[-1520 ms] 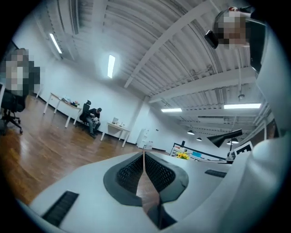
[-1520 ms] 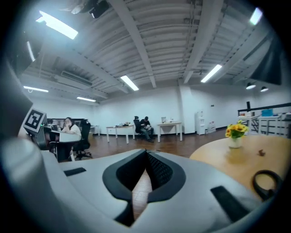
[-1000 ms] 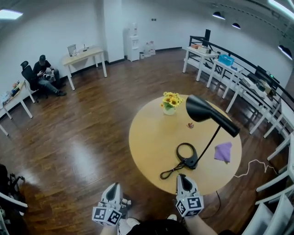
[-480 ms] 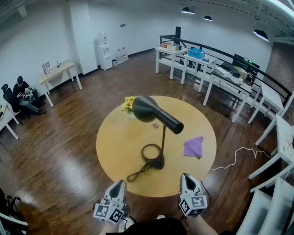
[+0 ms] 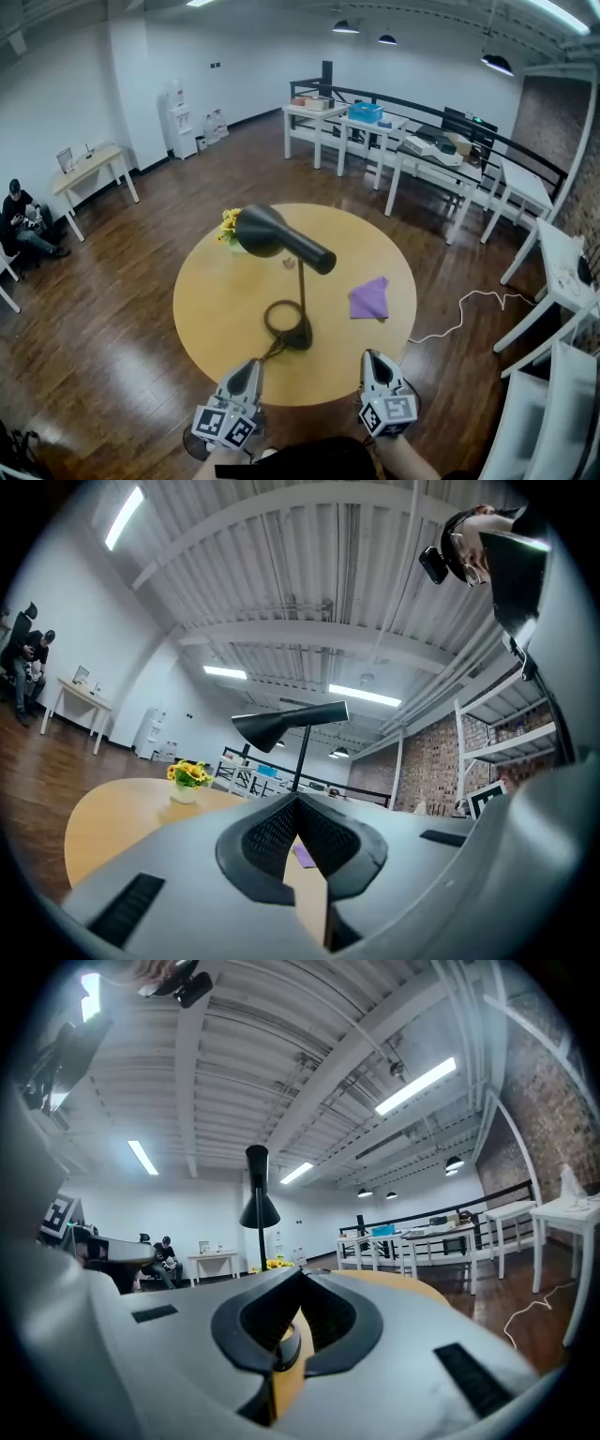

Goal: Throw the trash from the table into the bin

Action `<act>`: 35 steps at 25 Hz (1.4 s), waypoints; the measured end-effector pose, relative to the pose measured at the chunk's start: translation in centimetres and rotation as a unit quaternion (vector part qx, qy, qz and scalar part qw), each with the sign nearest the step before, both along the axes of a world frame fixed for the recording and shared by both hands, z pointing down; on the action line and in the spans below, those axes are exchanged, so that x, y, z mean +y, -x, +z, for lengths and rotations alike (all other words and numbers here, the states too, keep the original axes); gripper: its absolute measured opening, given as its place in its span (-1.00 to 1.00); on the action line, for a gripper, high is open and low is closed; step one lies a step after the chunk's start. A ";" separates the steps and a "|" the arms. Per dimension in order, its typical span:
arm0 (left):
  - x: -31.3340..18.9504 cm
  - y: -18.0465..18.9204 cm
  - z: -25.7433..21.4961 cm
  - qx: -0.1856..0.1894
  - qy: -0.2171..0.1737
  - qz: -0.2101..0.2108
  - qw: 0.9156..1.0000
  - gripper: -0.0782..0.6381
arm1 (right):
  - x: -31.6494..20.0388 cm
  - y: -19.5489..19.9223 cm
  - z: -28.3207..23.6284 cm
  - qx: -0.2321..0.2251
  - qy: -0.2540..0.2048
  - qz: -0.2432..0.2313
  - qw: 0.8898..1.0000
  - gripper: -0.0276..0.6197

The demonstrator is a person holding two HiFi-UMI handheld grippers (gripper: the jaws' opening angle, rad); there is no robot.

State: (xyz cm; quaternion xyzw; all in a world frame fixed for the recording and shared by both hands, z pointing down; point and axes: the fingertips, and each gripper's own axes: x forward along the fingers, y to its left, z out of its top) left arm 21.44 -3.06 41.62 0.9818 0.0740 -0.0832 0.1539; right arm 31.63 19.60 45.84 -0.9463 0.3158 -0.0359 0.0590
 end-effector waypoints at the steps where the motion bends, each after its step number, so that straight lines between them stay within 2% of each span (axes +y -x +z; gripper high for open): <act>1: -0.1 -0.2 0.0 0.000 -0.001 0.003 1.000 -0.77 | 0.1 -0.1 -0.1 -0.001 -0.002 0.006 1.000 -0.91; 12: -1.3 -1.2 0.5 0.000 0.005 0.025 1.000 -0.77 | -0.5 0.5 -0.9 0.007 0.012 0.027 1.000 -0.91; 17: 0.4 -1.7 0.3 0.000 -0.006 0.072 0.997 -0.77 | 0.4 1.4 -2.0 0.023 0.015 0.052 0.998 -0.91; 21: 2.3 -2.4 0.3 0.004 0.007 0.113 0.994 -0.77 | 4.3 2.8 -2.1 0.021 0.017 0.111 0.994 -0.91; 28: 7.7 -5.0 1.3 -0.013 -0.013 0.176 0.984 -0.77 | 13.9 3.6 0.0 -0.003 -0.005 0.218 0.976 -0.91; 32: 12.9 -7.5 1.8 -0.016 -0.033 0.181 0.983 -0.77 | 19.6 1.3 0.4 0.003 -0.032 0.236 0.971 -0.91; 35: 16.8 -10.0 2.1 -0.009 -0.040 0.167 0.985 -0.77 | 23.0 -0.7 -0.5 0.018 -0.033 0.213 0.976 -0.91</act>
